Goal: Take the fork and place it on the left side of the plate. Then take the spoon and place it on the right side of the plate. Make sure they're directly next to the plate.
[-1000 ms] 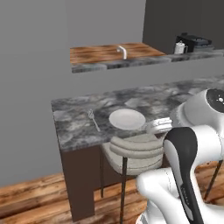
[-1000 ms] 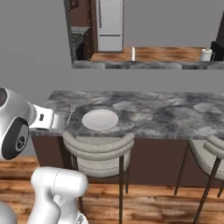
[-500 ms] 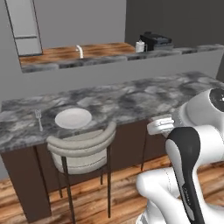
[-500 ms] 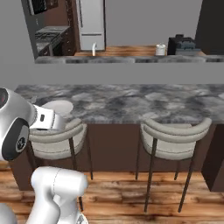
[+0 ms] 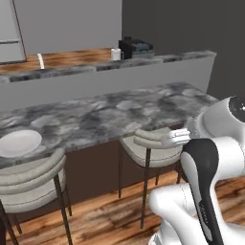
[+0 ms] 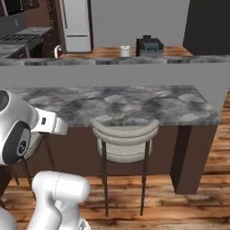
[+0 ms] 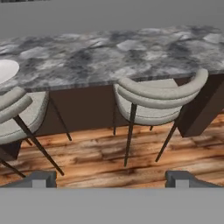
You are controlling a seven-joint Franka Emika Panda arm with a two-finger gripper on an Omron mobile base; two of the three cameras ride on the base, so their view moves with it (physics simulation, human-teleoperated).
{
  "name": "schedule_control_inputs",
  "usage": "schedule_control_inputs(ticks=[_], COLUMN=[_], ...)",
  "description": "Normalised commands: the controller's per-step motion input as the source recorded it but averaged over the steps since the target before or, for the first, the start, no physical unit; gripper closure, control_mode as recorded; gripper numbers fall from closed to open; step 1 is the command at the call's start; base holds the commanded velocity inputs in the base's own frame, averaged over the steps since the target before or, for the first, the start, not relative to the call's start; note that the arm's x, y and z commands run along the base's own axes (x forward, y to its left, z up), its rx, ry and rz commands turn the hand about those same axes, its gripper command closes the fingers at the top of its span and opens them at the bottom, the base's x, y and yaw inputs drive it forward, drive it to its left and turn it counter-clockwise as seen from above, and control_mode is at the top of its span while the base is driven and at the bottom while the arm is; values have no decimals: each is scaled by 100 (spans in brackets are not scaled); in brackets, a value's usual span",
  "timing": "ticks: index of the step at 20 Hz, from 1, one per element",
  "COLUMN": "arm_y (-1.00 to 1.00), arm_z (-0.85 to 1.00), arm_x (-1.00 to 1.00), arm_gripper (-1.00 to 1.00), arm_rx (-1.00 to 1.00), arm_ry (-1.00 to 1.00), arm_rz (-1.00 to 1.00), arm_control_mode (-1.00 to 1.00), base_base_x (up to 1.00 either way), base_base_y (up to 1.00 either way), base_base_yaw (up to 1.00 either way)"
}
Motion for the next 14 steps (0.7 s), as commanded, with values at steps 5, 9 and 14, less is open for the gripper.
schedule_control_inputs(ticks=[5, 9, 14], arm_y=[0, 0, 0], arm_z=[0, 0, 0], arm_x=[0, 0, 0], arm_gripper=[-100, -100, -100], arm_rx=[0, 0, 0], arm_ry=[0, 0, 0], arm_rz=[0, 0, 0], arm_control_mode=[100, 100, 100], base_base_x=[0, 0, 12], base_base_y=[-100, -100, -100], base_base_yaw=[-5, -5, -3])
